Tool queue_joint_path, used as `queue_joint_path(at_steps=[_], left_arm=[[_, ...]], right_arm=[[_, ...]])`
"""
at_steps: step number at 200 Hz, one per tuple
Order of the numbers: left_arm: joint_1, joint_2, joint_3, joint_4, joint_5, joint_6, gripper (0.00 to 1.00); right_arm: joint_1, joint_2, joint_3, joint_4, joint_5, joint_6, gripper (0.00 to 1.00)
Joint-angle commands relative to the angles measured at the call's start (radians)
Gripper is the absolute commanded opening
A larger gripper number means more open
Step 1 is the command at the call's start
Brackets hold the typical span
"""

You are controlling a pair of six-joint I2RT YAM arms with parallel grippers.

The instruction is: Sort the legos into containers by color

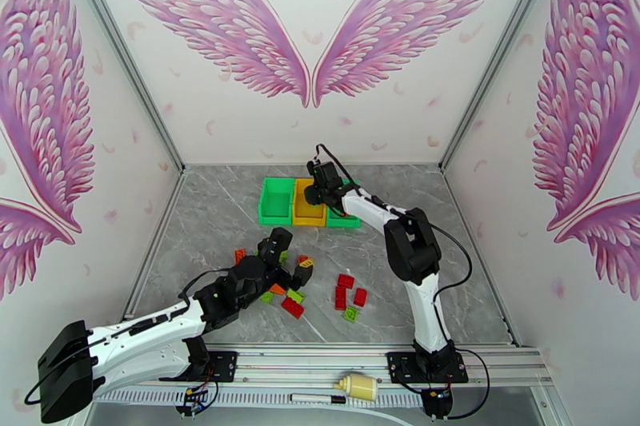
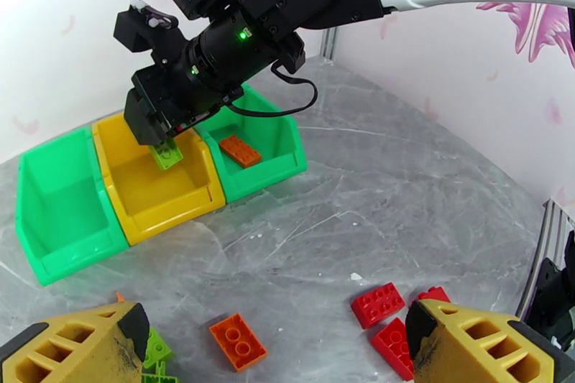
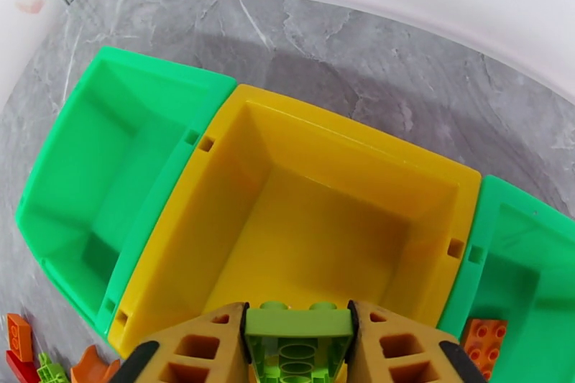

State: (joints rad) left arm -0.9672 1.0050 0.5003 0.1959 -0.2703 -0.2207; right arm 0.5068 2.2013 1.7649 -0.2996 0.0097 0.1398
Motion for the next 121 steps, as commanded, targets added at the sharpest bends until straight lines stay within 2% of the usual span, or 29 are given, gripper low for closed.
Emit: queue_joint_path(at_steps=[1, 23, 43, 57, 72, 85, 121], left_arm=[[-0.007, -0.028, 0.067, -0.118, -0.084, -0.078, 0.99], [-0.007, -0.051, 0.073, -0.161, -0.164, -0.134, 0.99], [-0.003, -0.076, 0.079, -0.206, -0.225, -0.2, 0.99], [0.002, -0.087, 0.109, -0.305, -0.284, -0.288, 0.99], [0.018, -0.097, 0.155, -0.471, -0.35, -0.47, 0.99], [0.042, -0.106, 0.169, -0.549, -0.335, -0.552, 0.99], [0.087, -0.131, 0.149, -0.61, -0.3, -0.69, 0.99]], right_arm=[[0.005, -0.045, 0.03, 0.008, 0.02, -0.029, 0.54], [0.006, -0.12, -0.028, 0.022, 0.021, -0.034, 0.69], [0.007, -0.202, -0.103, 0.044, -0.002, -0.034, 0.76], [0.009, -0.27, -0.175, 0.061, -0.024, -0.036, 0.8], [0.014, -0.345, -0.252, 0.069, -0.04, -0.049, 0.83], [0.02, -0.406, -0.314, 0.072, -0.052, -0.061, 0.84], [0.039, -0.573, -0.466, 0.044, -0.076, -0.062, 0.84]])
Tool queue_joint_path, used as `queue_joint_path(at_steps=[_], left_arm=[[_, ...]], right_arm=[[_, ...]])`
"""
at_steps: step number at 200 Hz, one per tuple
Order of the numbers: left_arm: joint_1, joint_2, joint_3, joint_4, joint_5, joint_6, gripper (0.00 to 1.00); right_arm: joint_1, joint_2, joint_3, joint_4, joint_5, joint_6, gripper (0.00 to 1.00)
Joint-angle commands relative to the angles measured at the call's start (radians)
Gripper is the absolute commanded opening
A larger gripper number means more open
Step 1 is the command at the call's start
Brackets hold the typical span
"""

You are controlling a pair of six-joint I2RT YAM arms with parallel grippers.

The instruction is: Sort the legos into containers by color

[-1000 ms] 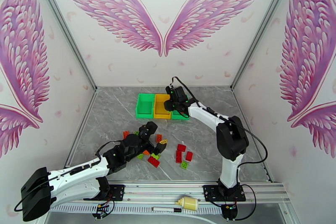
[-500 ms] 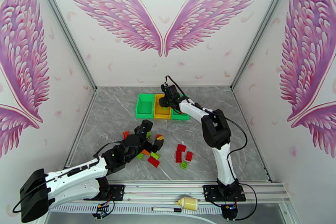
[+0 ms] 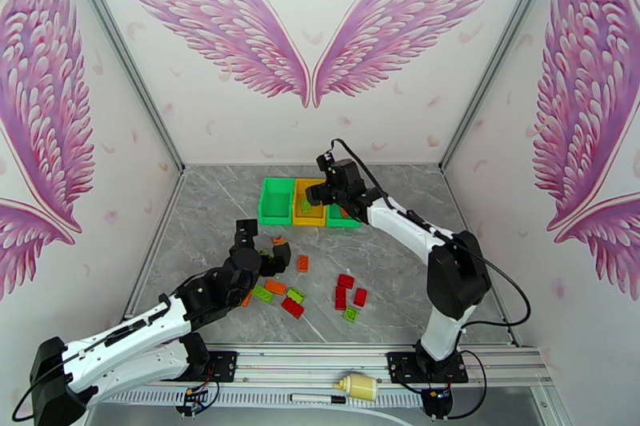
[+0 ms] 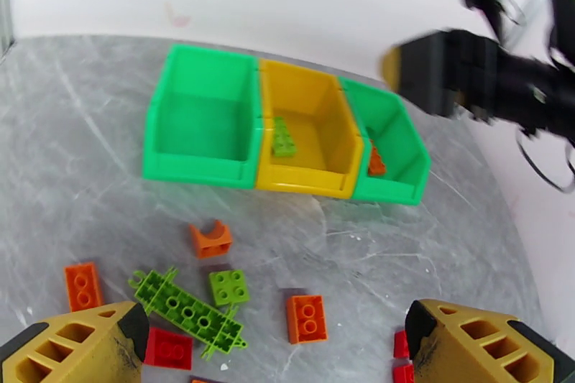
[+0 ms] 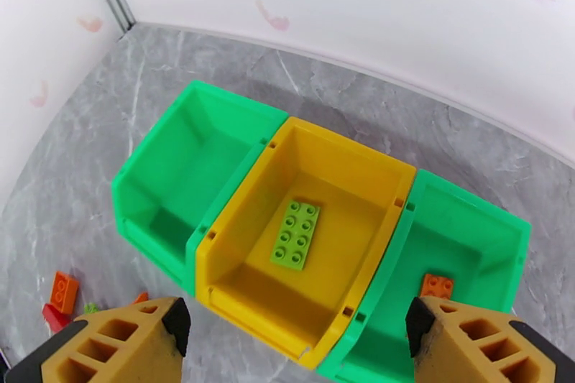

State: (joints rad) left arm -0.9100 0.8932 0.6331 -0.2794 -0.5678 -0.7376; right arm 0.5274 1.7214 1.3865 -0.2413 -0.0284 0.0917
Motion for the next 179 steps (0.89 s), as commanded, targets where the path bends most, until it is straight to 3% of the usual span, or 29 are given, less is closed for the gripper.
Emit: queue_joint_path(at_steps=[1, 56, 82, 148, 179], left_arm=[[0.034, -0.019, 0.016, -0.137, 0.002, -0.177, 0.99], [0.193, -0.016, -0.028, -0.199, 0.198, -0.317, 0.99], [0.249, -0.005, -0.064, -0.21, 0.269, -0.356, 0.93], [0.362, 0.115, -0.135, -0.106, 0.458, -0.292, 0.78], [0.383, 0.171, -0.166, -0.053, 0.481, -0.278, 0.75]], right_arm=[[0.018, -0.098, -0.091, -0.015, -0.039, -0.014, 0.84], [0.05, -0.295, -0.26, -0.077, -0.064, 0.0, 0.85], [0.073, -0.335, -0.295, -0.081, -0.074, 0.032, 0.85], [0.111, -0.318, -0.3, -0.064, -0.101, 0.09, 0.85], [0.115, -0.305, -0.287, -0.078, -0.107, 0.098, 0.85]])
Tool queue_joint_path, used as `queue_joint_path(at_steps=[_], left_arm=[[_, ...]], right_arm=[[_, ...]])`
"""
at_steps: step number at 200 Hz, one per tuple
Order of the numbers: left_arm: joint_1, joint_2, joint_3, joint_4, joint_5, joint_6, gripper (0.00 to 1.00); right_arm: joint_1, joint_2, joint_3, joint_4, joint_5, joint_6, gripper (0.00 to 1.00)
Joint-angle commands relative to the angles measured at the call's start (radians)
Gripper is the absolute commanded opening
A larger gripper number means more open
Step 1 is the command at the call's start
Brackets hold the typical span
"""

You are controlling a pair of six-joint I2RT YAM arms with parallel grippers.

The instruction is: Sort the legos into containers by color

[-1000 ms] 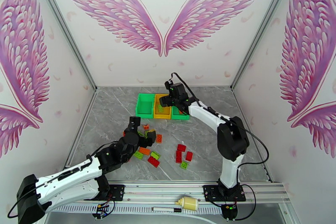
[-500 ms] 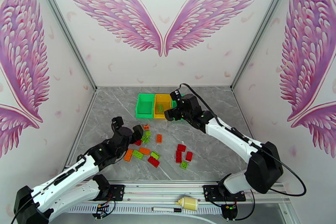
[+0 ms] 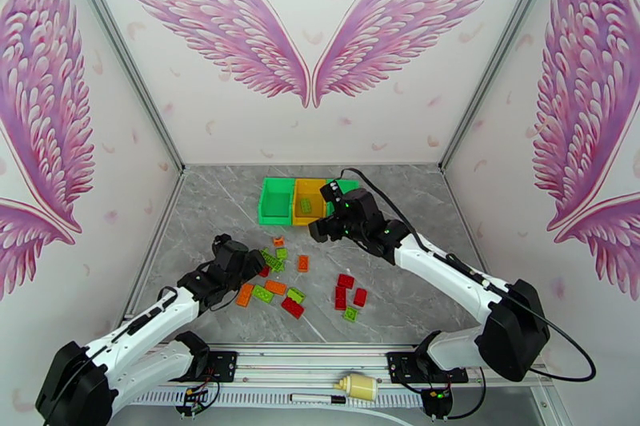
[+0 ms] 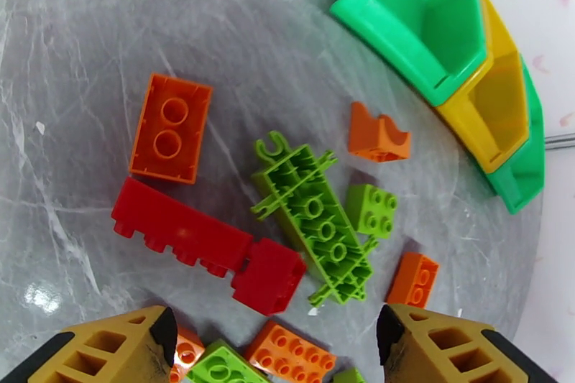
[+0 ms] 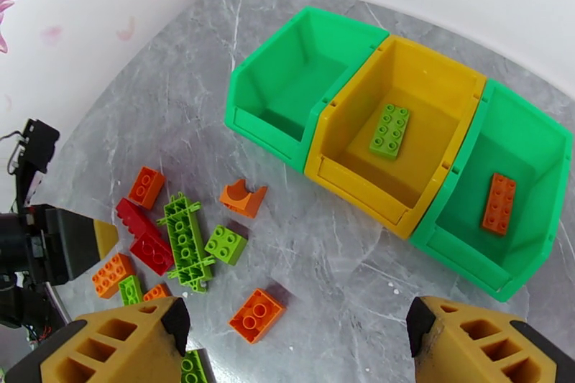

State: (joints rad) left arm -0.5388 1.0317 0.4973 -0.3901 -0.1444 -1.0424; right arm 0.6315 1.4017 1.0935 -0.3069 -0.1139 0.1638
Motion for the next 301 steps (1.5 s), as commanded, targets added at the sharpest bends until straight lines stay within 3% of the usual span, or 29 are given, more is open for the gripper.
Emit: queue_joint_path(at_steps=[1, 84, 218, 267, 301], left_arm=[[0.012, 0.034, -0.031, 0.06, 0.059, 0.028, 0.75], [0.031, 0.178, -0.061, 0.247, 0.113, 0.024, 0.66], [0.034, 0.289, -0.05, 0.353, 0.097, 0.037, 0.36], [0.033, 0.236, -0.043, 0.297, 0.088, 0.046, 0.26], [0.028, 0.123, -0.037, 0.188, 0.068, 0.055, 0.25]], right_arm=[[0.011, 0.015, 0.006, -0.012, -0.022, 0.026, 0.85], [0.011, 0.034, 0.014, -0.014, -0.035, 0.023, 0.84], [0.011, 0.044, 0.005, -0.003, -0.044, 0.055, 0.84], [0.012, 0.043, 0.005, -0.001, -0.051, 0.069, 0.84], [0.012, 0.039, 0.003, 0.008, -0.052, 0.08, 0.84]])
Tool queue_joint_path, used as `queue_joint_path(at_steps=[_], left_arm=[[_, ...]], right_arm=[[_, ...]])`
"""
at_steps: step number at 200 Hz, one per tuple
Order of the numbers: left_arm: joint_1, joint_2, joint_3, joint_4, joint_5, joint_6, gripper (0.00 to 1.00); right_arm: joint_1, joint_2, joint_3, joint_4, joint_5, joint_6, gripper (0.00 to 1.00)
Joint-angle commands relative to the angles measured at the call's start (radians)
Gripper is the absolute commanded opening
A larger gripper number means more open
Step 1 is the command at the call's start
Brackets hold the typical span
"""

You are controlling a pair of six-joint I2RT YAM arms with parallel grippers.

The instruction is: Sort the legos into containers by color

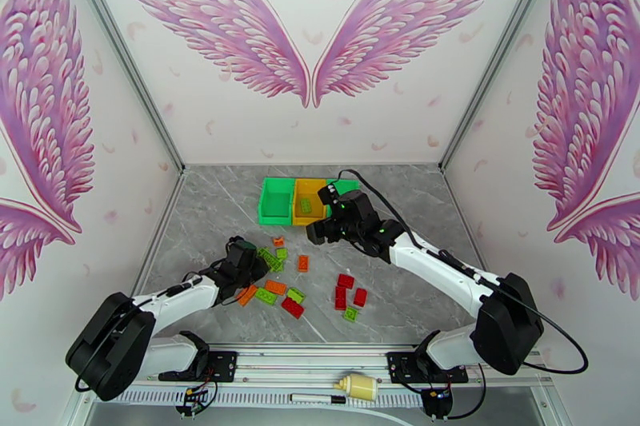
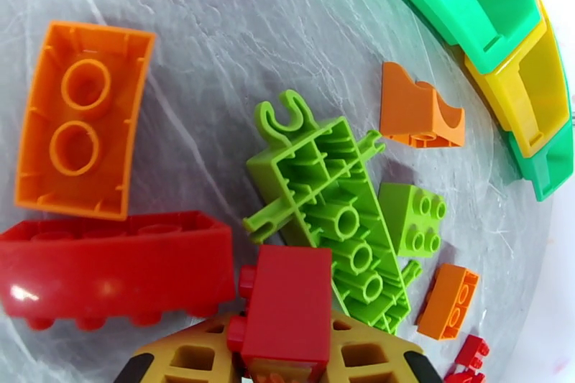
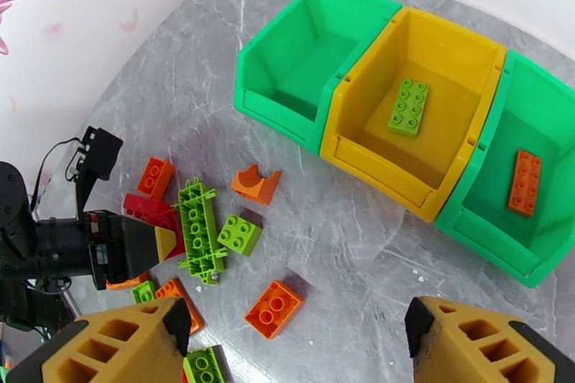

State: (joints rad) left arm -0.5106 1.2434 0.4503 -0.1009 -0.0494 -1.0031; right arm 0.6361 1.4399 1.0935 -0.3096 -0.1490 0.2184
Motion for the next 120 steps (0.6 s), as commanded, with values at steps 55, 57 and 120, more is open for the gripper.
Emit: queue_joint_path(at_steps=[55, 57, 120], left_arm=[[-0.008, -0.266, 0.072, -0.25, -0.059, 0.091, 0.24], [-0.008, -0.268, 0.078, -0.254, -0.059, 0.094, 0.24], [-0.005, -0.161, 0.269, -0.319, -0.045, 0.22, 0.24]], right_arm=[[0.008, -0.027, -0.005, 0.05, -0.094, 0.026, 0.84], [0.007, -0.028, -0.005, 0.051, -0.096, 0.026, 0.84], [0.007, -0.065, -0.034, 0.087, -0.167, 0.02, 0.85]])
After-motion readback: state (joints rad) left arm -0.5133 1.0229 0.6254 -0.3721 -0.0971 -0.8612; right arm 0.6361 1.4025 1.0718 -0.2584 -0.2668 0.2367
